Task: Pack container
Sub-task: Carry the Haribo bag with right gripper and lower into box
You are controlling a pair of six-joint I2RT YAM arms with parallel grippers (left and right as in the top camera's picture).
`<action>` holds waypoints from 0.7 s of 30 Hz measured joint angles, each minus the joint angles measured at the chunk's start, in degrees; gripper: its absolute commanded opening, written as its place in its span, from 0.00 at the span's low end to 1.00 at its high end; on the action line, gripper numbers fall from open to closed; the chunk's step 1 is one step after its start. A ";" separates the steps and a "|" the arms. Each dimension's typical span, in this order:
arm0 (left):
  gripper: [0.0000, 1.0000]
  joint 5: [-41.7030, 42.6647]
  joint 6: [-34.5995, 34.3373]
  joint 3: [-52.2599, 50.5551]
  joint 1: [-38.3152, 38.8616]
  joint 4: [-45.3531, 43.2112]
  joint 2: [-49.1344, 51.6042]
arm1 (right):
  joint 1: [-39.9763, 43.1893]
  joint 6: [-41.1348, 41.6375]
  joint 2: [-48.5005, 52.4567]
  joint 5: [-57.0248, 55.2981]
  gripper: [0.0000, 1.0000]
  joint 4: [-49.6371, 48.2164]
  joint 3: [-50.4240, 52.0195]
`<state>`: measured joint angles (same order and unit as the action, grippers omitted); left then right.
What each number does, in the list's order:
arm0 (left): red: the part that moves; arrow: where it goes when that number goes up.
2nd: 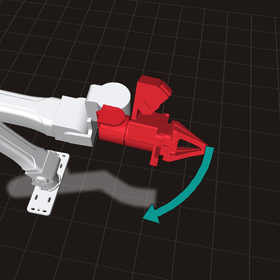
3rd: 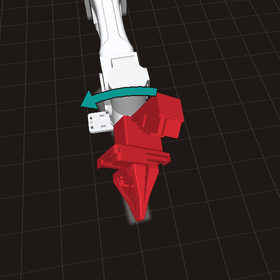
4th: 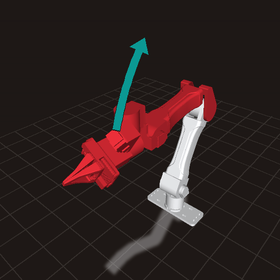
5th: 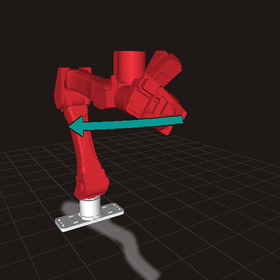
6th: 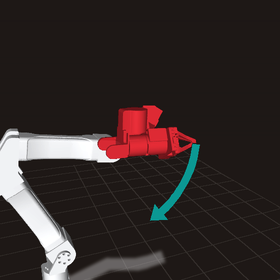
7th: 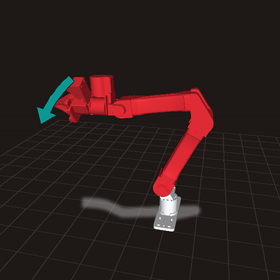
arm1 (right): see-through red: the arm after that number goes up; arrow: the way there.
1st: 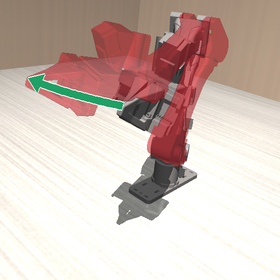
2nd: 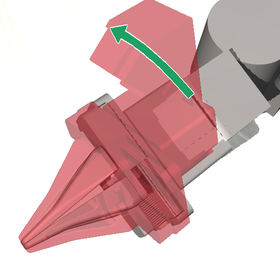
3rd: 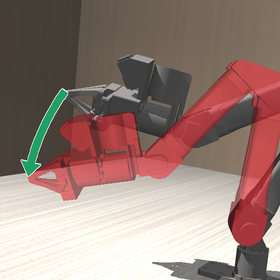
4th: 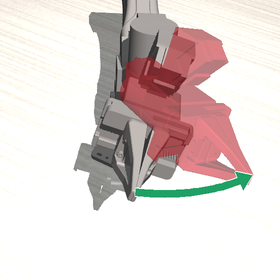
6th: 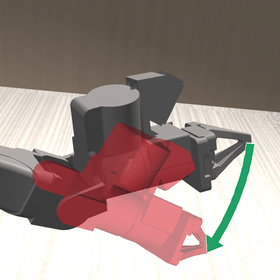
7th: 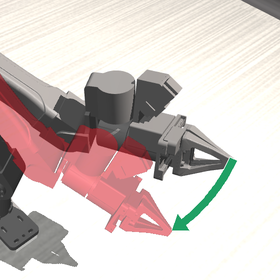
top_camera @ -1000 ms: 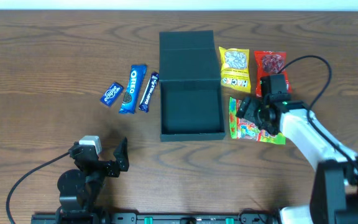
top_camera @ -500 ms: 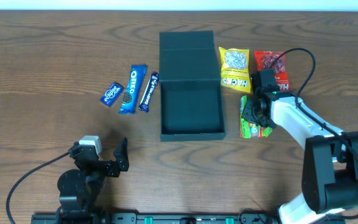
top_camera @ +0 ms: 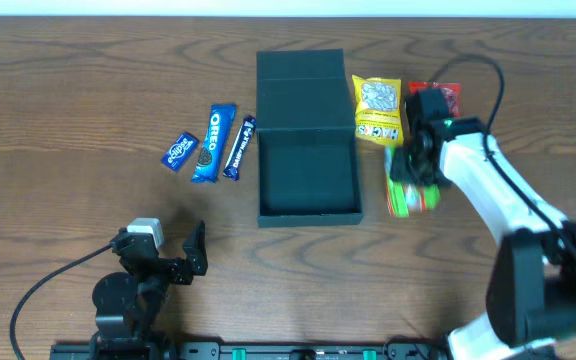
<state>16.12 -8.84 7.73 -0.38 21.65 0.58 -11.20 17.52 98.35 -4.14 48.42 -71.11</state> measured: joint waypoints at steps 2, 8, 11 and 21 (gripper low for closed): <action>0.95 0.00 0.00 0.00 0.00 -0.02 0.00 | -3.10 -5.95 -3.54 1.27 0.01 -2.45 -4.09; 0.95 0.00 0.00 0.00 0.00 -0.02 0.00 | -14.75 -24.02 -8.39 4.68 0.01 -10.64 -9.03; 0.95 0.00 0.00 0.00 0.00 -0.02 0.00 | -19.02 -31.63 -7.54 6.29 0.01 -12.63 -9.03; 0.95 0.00 0.00 0.00 0.00 -0.02 0.00 | -25.99 -55.58 -1.36 8.57 0.01 -11.76 -9.01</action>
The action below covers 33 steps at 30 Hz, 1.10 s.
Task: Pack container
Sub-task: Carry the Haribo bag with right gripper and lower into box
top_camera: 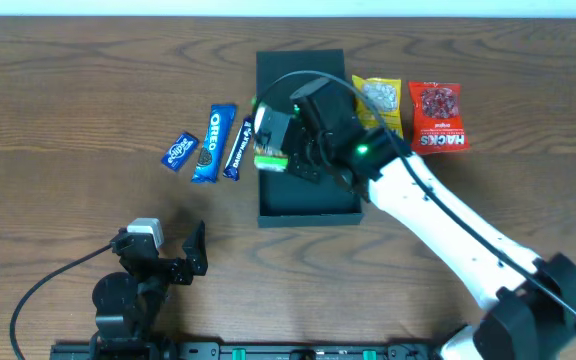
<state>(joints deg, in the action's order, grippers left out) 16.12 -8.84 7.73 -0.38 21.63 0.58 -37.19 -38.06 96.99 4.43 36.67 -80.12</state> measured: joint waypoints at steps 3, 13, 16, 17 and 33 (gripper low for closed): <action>0.95 0.00 0.00 0.00 0.00 0.00 0.00 | -0.02 -2.49 3.19 0.33 0.01 2.19 0.02; 0.95 0.00 0.00 0.00 0.00 0.00 0.00 | -0.02 -4.48 8.87 0.74 0.01 5.77 0.04; 0.95 0.00 0.00 0.00 0.00 0.00 0.00 | -0.02 -4.44 8.87 0.74 0.02 5.77 0.04; 0.95 0.00 0.00 0.00 0.00 0.00 0.00 | -0.02 -4.42 8.87 0.74 0.22 5.73 0.04; 0.95 0.00 0.00 0.00 0.00 0.00 0.00 | -0.02 14.27 7.43 -3.02 0.99 0.70 -0.35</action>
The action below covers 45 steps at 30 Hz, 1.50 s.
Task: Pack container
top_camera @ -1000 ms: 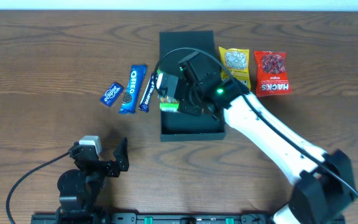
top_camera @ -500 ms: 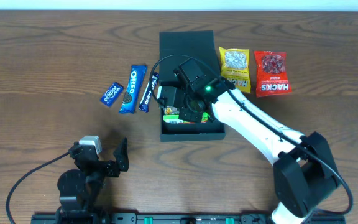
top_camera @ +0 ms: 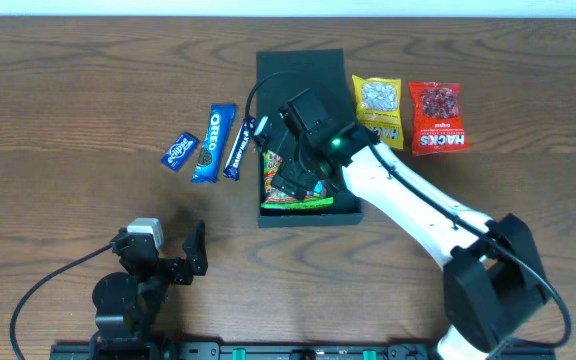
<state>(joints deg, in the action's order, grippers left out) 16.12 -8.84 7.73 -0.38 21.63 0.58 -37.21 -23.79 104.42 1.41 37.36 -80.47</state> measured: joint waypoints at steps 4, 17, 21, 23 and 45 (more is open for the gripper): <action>0.95 0.00 0.00 0.00 0.00 0.00 0.00 | 0.00 6.49 -3.72 0.09 0.99 -2.40 -1.18; 0.95 0.00 0.00 0.00 0.00 0.00 0.00 | 0.00 11.52 -10.29 7.04 0.99 -7.61 -2.43; 0.95 0.00 0.00 0.00 0.00 0.00 0.00 | 0.00 11.56 -10.29 7.65 0.99 -6.71 -2.43; 0.95 0.00 0.00 0.00 0.00 0.00 0.00 | 0.00 11.72 -10.29 7.82 0.99 -5.46 -2.43; 0.95 0.59 -0.20 -1.22 0.00 -8.76 0.02 | 0.00 11.72 -10.29 6.69 0.99 -0.68 -2.43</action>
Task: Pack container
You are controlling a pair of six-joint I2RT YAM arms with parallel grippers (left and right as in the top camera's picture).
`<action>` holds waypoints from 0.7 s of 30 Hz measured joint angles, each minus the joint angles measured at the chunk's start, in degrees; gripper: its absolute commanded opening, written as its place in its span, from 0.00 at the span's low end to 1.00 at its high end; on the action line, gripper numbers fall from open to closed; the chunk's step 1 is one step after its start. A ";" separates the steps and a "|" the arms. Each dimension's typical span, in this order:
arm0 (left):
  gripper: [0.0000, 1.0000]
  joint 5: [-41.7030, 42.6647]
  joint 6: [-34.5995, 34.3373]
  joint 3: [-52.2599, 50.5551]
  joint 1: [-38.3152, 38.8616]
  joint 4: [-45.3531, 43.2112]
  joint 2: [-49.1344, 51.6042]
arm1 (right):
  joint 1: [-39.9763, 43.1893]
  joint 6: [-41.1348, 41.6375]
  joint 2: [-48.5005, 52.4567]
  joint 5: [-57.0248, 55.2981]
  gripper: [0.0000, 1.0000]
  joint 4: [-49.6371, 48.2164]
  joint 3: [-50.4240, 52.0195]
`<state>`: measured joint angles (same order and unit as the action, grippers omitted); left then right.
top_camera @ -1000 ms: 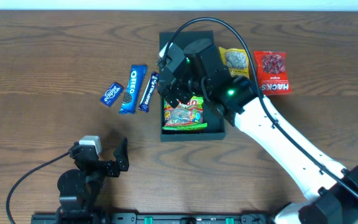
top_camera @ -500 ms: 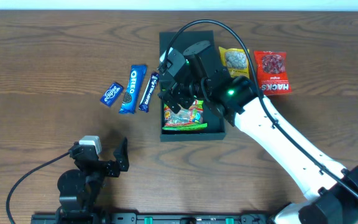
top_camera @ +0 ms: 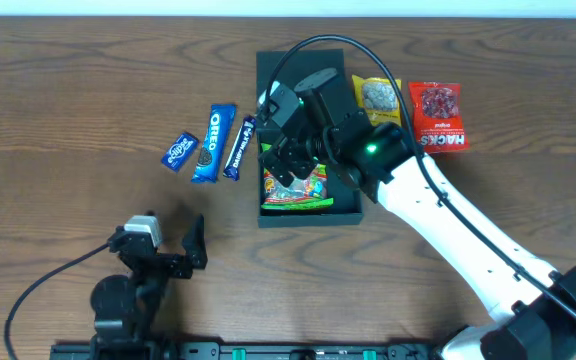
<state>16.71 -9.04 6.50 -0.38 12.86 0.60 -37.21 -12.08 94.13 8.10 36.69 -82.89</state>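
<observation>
The black box [top_camera: 268, 215] stands open at the table's middle, its lid [top_camera: 298, 65] folded back on the far side. A green, colourful candy bag [top_camera: 296, 192] lies flat inside the box toward its near end. My right gripper [top_camera: 290, 163] hovers over the box just beyond the bag, fingers spread and holding nothing. The left gripper [top_camera: 196, 248] rests low at the near left, open and empty, well away from the box.
Right of the box lie a yellow snack bag [top_camera: 380, 100] and a red Hacks bag [top_camera: 436, 115]. To its left sit a dark blue bar [top_camera: 238, 147], an Oreo pack [top_camera: 208, 143] and a small blue packet [top_camera: 179, 151]. A cable loops above the right arm.
The right gripper has let go of the candy bag and stands a little farther back and higher over the box. The bag lies flat in the box. The left arm has shifted only slightly.
The right gripper was first at the candy bag lying right of the box. Then it held the bag over the box's left side. Later it was down in the box with the bag. Now the bag rests inside and the gripper is off it.
</observation>
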 measured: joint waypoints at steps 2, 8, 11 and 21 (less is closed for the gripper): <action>0.95 0.70 0.04 -0.04 0.00 -4.68 0.00 | 0.00 0.00 0.00 -1.95 0.99 0.00 0.00; 0.95 0.39 4.26 2.49 0.00 -6.10 4.92 | 1.09 0.02 0.00 -6.16 0.99 -0.48 0.00; 0.95 -0.15 9.14 7.72 0.00 -6.38 13.60 | 3.34 0.68 0.00 -7.34 0.99 -1.75 0.00; 0.95 -0.63 18.60 29.66 0.00 -6.14 51.41 | 8.00 2.29 0.00 -8.13 0.99 -3.21 0.00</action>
<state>16.08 9.56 36.16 -0.38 6.72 52.01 -29.21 -9.78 94.13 -0.03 33.47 -82.89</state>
